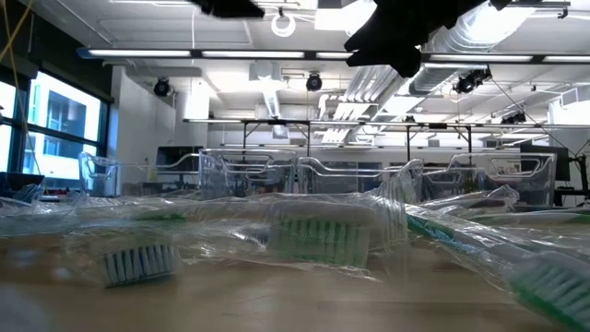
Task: Pick & Place Toothbrushes
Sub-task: Put the green toothbrush into the middle left transparent bin
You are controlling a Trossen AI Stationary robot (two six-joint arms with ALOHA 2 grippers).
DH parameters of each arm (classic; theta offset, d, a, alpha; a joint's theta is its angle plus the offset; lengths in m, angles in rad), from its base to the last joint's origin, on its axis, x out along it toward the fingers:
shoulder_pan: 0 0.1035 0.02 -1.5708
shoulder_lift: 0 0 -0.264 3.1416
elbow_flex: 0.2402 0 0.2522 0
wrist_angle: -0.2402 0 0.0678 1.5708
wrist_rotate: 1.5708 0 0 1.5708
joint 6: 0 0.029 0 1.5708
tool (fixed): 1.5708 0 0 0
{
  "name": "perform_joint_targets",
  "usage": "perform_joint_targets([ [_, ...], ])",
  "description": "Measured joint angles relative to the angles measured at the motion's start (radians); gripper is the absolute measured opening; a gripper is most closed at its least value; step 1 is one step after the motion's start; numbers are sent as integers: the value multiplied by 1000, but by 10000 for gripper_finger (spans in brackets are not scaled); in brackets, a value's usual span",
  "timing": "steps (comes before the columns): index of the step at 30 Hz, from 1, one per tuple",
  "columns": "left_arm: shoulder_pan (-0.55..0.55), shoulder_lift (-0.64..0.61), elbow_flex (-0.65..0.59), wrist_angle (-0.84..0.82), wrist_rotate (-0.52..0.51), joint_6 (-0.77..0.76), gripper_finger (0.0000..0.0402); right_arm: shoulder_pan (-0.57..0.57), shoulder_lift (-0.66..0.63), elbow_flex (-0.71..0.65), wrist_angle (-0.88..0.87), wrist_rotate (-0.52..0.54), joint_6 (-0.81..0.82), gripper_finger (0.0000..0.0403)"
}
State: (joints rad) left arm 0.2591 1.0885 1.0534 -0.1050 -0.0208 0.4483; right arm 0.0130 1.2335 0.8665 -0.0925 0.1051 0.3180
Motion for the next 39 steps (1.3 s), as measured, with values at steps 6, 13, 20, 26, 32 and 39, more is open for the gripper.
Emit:
perform_joint_targets([
  [6, -142, 10, -2, 127, 3, 112, 161, 0, 0, 0, 1, 0, 0, 138],
  [13, -260, 11, -3, 167, 13, 199, 161, 0, 0, 0, 11, 0, 0, 138],
  [20, -328, 11, -3, 166, 14, 202, 161, 0, 0, 0, 50, -2, -1, 138],
  [26, -333, 11, -3, 161, 13, 194, 161, 0, 0, 0, 62, -3, 0, 138],
  [32, -332, 23, -3, 145, 13, 144, 161, 0, 0, 0, 61, -4, 32, 138],
  [39, -332, 40, -3, 142, 11, 142, 161, 0, 0, 0, 60, -67, 53, 138],
])
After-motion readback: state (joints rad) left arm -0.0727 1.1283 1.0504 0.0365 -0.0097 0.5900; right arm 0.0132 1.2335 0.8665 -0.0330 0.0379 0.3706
